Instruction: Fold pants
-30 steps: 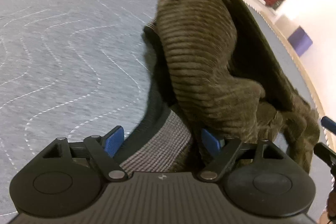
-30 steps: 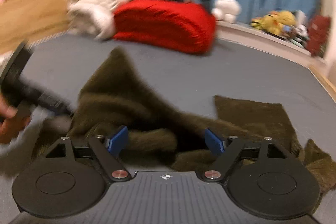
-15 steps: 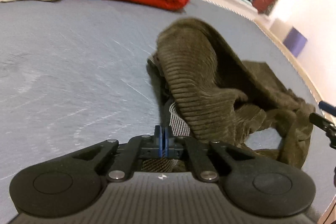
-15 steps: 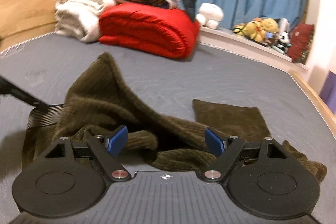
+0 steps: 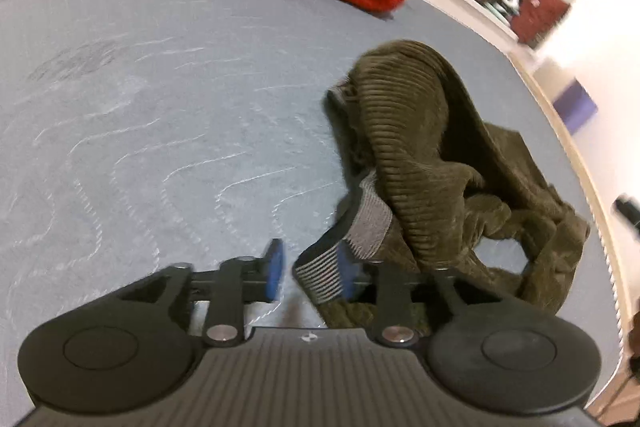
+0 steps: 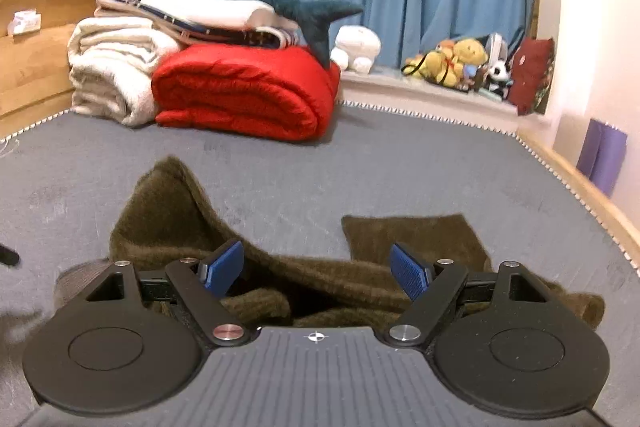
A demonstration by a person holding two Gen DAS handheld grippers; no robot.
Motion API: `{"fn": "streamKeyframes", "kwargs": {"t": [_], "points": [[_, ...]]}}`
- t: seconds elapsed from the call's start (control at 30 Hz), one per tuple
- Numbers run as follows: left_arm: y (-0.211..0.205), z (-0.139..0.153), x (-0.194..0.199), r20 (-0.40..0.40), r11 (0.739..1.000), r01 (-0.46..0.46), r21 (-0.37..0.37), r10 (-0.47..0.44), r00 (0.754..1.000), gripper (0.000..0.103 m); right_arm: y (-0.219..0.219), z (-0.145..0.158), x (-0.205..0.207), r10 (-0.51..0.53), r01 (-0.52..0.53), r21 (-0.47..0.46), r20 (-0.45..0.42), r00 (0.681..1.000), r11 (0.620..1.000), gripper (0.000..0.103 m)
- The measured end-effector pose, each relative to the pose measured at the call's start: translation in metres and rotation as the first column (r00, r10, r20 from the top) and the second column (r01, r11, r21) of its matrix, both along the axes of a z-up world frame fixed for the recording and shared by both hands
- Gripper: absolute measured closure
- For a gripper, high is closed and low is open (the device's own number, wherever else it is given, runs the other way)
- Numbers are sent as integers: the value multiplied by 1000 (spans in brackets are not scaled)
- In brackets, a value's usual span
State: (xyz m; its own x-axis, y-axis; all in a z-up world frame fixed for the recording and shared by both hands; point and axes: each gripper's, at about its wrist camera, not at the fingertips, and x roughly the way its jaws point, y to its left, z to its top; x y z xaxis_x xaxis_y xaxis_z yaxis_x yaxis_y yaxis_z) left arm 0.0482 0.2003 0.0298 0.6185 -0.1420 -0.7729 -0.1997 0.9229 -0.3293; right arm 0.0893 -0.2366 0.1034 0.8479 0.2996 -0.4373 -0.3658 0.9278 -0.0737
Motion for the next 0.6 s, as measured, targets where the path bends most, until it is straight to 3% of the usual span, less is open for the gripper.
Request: {"fn": "streamKeyframes", "kwargs": {"t": [0.1,0.17,0.27,0.37,0.4,0.5,0.6], "points": [[-15,-7,16,13,997,69,21,-69,998,42,-4,27,-7,2,-1,84,-14,1000,997,17],[-20,-14,26,9,997,77,32,-77,997,40,-10,43,-17,22,-23,131,4,1000,991,13],[-12,-19,39,0,999,31,39,-31,1000,40,-17,50,-36,38,-46,118,72,997,992,10],[-4,-26,50,-10,1000,6,20,-6,1000,40,-28,26,-47,25,-36,87,130,991,996,9],[-4,-31,54,-27,1000,10,18,-10,1000,40,-32,13,-46,16,-26,87,113,993,996,9],[-17,-48,70,-45,997,79,-13,-80,996,40,-35,-22,-24,-47,51,57,-67,997,997,13],[-33,-54,82,-30,992,120,-41,-121,992,34,-36,-35,-19,-7,12,55,-88,996,998,13]]}}
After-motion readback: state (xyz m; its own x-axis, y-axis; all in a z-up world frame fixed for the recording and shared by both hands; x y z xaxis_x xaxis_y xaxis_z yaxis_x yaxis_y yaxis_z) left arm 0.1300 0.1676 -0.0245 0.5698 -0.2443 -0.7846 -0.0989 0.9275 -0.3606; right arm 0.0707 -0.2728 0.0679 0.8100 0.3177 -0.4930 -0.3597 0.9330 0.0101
